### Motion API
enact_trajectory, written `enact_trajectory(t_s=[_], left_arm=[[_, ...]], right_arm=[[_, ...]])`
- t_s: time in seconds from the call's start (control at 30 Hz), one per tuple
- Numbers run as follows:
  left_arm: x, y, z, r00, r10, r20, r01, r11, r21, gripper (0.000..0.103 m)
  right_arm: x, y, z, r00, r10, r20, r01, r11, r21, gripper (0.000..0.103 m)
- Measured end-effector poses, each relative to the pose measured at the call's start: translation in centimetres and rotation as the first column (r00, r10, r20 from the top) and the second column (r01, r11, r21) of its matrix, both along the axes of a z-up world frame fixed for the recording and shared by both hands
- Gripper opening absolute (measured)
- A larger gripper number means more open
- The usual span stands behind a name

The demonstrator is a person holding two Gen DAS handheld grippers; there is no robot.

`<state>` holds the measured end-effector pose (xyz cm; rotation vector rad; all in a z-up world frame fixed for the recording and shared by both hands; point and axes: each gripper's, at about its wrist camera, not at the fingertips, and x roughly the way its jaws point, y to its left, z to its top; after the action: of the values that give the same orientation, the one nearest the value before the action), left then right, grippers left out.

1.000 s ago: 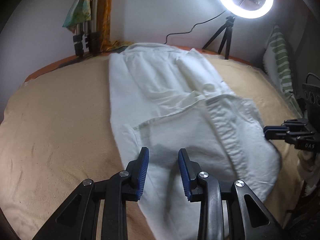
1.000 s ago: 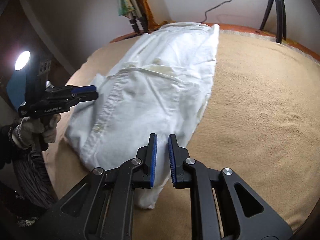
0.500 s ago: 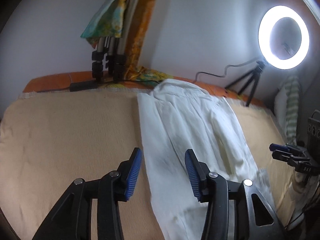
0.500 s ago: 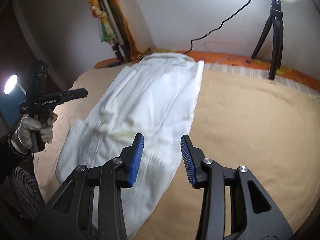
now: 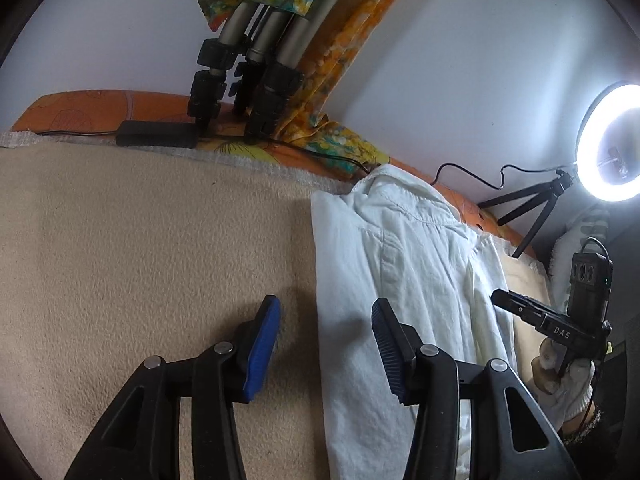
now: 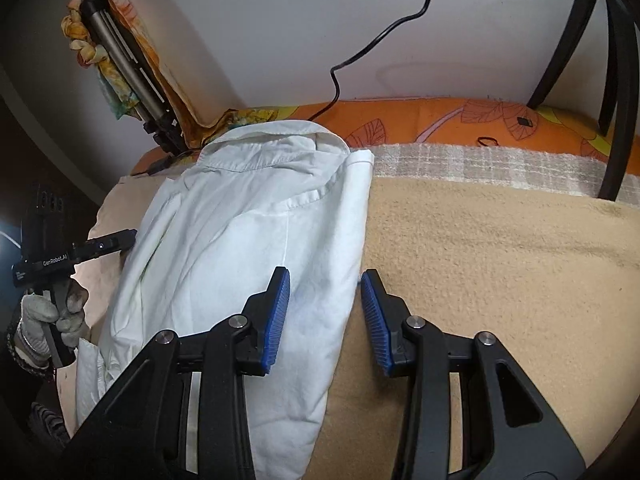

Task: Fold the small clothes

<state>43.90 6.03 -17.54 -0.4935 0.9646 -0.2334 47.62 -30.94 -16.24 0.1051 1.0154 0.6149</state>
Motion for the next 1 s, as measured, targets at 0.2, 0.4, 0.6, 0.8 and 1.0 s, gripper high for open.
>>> enact_trajectory(t_s=[0.2,0.4,0.6,0.8,1.0], left_arm=[[1.0,-1.5,-0.6,1.000,0.023,0.006,-0.023,0.999,-0.031,0.027],[0.5,-1.9,-0.1,0.998,0.040,0.040,-0.041,0.999,0.028,0.000],[0.8,-2.1,-0.1,0.999,0.025,0.043,-0.028,0.998,0.061,0.007],[1.7,-0.2,-0.7,0.992,0.118,0.054,-0.115,0.991,-0.068,0.050],[2.6,-1.1,-1.3,0.997,0.058,0.053,-0.053,0.994,-0.096,0.000]], right_arm=[[-0.1,1.0,-0.1,1.000,0.008,0.003,-0.008,1.000,-0.010,0.010],[-0.2,-0.2,0.4,0.999,-0.053,-0.008,0.053,0.998,0.039,0.005],[-0.2,-0.5,-0.3,0.999,-0.022,-0.026,0.022,1.000,0.014,0.005],[0.9,-1.6,0.3,0.997,-0.072,0.013,0.071,0.995,0.063,0.046],[1.1,-0.4,-0.3,0.999,-0.046,0.012,0.045,0.996,0.074,0.007]])
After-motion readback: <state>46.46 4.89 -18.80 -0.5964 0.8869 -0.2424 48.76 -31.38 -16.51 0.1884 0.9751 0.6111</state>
